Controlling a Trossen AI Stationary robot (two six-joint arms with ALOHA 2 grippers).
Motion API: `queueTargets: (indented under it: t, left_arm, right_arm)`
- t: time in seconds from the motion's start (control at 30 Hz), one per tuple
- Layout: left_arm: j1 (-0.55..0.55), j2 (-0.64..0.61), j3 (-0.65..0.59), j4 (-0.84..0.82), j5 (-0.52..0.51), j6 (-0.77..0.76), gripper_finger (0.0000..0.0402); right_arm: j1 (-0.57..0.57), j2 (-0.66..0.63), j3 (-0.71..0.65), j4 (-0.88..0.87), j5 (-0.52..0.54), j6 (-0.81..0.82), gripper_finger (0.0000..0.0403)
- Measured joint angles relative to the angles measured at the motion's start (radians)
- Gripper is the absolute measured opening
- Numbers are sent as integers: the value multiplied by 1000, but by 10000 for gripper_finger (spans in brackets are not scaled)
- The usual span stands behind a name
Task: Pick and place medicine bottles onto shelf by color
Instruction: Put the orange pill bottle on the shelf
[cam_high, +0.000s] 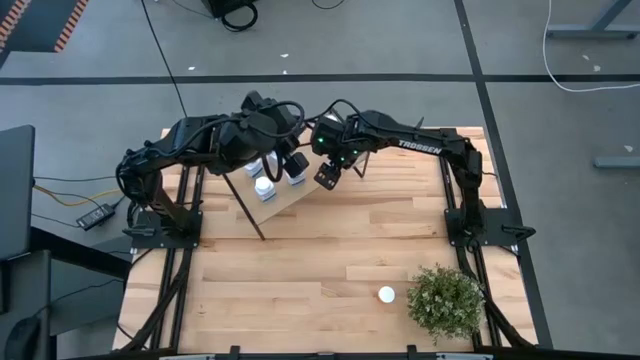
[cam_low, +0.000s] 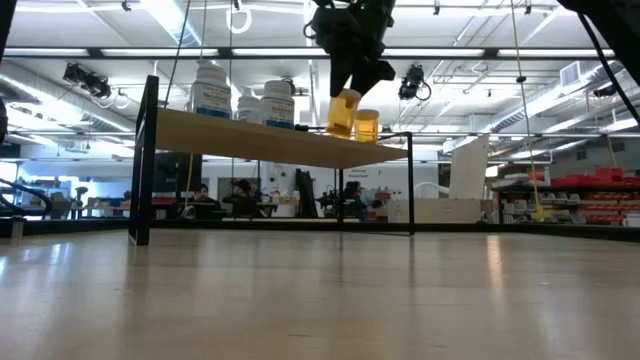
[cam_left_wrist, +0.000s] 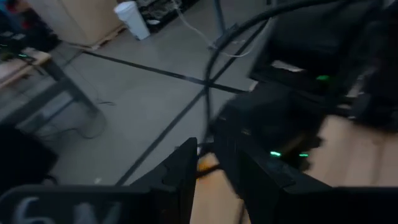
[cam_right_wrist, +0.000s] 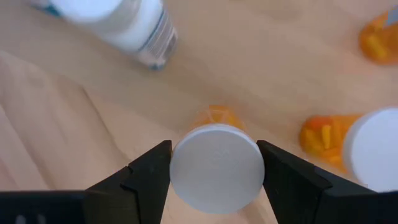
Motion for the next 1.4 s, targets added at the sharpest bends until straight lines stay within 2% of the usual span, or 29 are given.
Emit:
queueTargets:
  t: [0.33, 0.53, 0.83, 1.13, 1.4]
  left_arm:
    - [0, 0, 0, 13, 53, -24, 115]
    - [0, 0, 0, 19, 54, -18, 113]
    - [0, 0, 0, 18, 54, -16, 112]
    - [0, 0, 0, 18, 53, -14, 116]
    - [2, 0, 0, -6, 53, 33, 111]
  right_arm:
    - [-42, -4, 0, 51, 11, -2, 234]
    - [-44, -4, 0, 62, -6, -10, 237]
    - [-45, -4, 0, 62, -17, -20, 266]
    - [-47, -5, 0, 110, -9, -46, 268]
    - [-43, -16, 129, 42, 22, -52, 269]
